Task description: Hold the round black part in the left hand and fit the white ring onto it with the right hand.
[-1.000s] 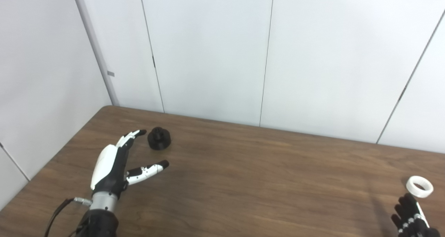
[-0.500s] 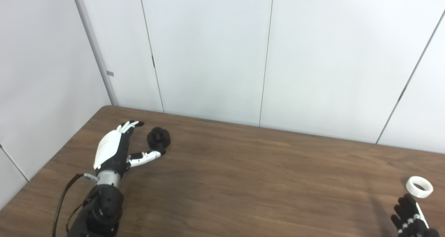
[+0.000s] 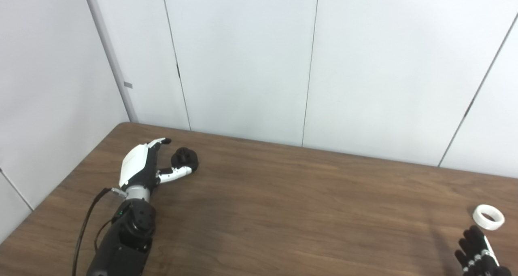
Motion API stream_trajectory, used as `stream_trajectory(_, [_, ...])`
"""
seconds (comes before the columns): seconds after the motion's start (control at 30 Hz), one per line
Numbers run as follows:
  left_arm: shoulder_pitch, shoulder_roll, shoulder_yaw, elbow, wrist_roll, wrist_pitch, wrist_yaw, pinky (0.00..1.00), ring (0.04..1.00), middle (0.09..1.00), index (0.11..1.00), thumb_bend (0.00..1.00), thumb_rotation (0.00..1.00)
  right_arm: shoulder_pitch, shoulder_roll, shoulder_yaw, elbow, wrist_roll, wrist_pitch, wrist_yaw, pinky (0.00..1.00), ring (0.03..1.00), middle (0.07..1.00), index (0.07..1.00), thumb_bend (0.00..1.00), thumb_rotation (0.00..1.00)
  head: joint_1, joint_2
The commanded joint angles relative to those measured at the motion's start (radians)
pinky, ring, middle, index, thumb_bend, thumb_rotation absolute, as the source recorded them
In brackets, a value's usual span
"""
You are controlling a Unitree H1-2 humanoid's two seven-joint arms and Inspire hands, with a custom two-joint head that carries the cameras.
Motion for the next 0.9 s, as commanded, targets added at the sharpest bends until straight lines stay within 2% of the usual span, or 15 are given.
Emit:
stream_trajectory(0.0, [-0.066, 0.042, -0.005, -0.001, 0.006, 0.019, 0.006, 1.0, 0.977, 0.926, 0.847, 0.93, 0.4, 0.055, 0.024, 0.009, 0.033, 0.005, -0.007, -0.001, 1.0, 1.0, 1.0, 0.98, 0.58, 1.0, -0.001, 0.003])
stream_trajectory(0.2, [-0.105, 0.063, -0.044, 0.049, 0.008, 0.056, -0.017, 1.0, 0.986, 0.931, 0.832, 0.96, 0.42, 0.058, 0.02, 0.011, 0.034, 0.009, -0.015, 0.006, 1.0, 1.0, 1.0, 0.986, 0.58, 1.0, 0.0, 0.007])
stream_trajectory(0.63, [-0.159, 0.084, -0.083, 0.157, -0.007, 0.053, -0.009, 1.0, 0.986, 0.941, 0.831, 0.96, 0.42, 0.057, 0.019, 0.012, 0.039, 0.007, -0.019, 0.007, 1.0, 1.0, 0.999, 0.978, 0.61, 0.99, -0.001, 0.008])
stream_trajectory(0.87, [-0.176, 0.102, -0.11, 0.18, -0.002, 0.061, -0.017, 1.0, 0.987, 0.938, 0.824, 0.95, 0.41, 0.056, 0.021, 0.011, 0.037, 0.01, -0.019, 0.007, 1.0, 1.0, 0.995, 0.974, 0.61, 0.98, -0.001, 0.008])
